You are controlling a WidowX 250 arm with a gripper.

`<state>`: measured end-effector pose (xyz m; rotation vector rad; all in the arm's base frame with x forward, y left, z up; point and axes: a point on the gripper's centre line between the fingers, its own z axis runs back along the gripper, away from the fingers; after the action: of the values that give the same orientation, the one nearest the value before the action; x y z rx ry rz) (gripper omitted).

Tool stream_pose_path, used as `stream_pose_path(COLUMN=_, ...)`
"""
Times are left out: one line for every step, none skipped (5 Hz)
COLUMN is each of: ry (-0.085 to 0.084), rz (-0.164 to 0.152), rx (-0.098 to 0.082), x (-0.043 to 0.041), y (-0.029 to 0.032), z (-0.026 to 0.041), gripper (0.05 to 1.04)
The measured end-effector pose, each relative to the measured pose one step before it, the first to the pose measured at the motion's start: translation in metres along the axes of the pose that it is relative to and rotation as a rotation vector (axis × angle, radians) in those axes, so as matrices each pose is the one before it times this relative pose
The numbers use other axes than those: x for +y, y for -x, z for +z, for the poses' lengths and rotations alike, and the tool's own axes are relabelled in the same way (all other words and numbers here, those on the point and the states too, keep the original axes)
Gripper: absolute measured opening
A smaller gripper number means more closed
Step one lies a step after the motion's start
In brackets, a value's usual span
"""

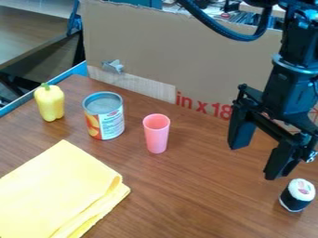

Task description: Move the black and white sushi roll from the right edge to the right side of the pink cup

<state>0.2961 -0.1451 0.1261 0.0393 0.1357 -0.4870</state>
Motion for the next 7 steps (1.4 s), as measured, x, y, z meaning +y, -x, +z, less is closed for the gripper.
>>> stream_pose_path(ry=0.0012, rz=-0.0004, rx=0.0445, x=-0.00012, y=-0.00051, z=-0.01421, gripper=1.001)
stream_pose_path(ry=-0.0239, rz=-0.029, rx=-0.0499, x=0.00236, y=-0.0262, z=-0.00877, gripper=1.001)
stream_pose_path(ry=-0.0309, rz=-0.0178, rx=-0.043, x=-0.00646, y=-0.01818, z=-0.00258, gripper=1.001)
stream_pose_path(ry=0.0123, rz=-0.0119, rx=0.0178, x=-0.00376, y=-0.01324, z=-0.01169, gripper=1.001)
stream_pose_path(ry=0.0526, rz=-0.0279, rx=0.0123, x=-0.00661, y=-0.01027, z=-0.00354, gripper=1.001)
stream_pose_path(ry=-0.0159, rz=0.002, rx=0.0105, x=0.00306, y=-0.00438, z=-0.00854, gripper=1.001)
stream_pose_path(ry=-0.0128, rz=-0.0005, rx=0.0363, x=0.00194, y=-0.00219, z=-0.00502, gripper=1.001)
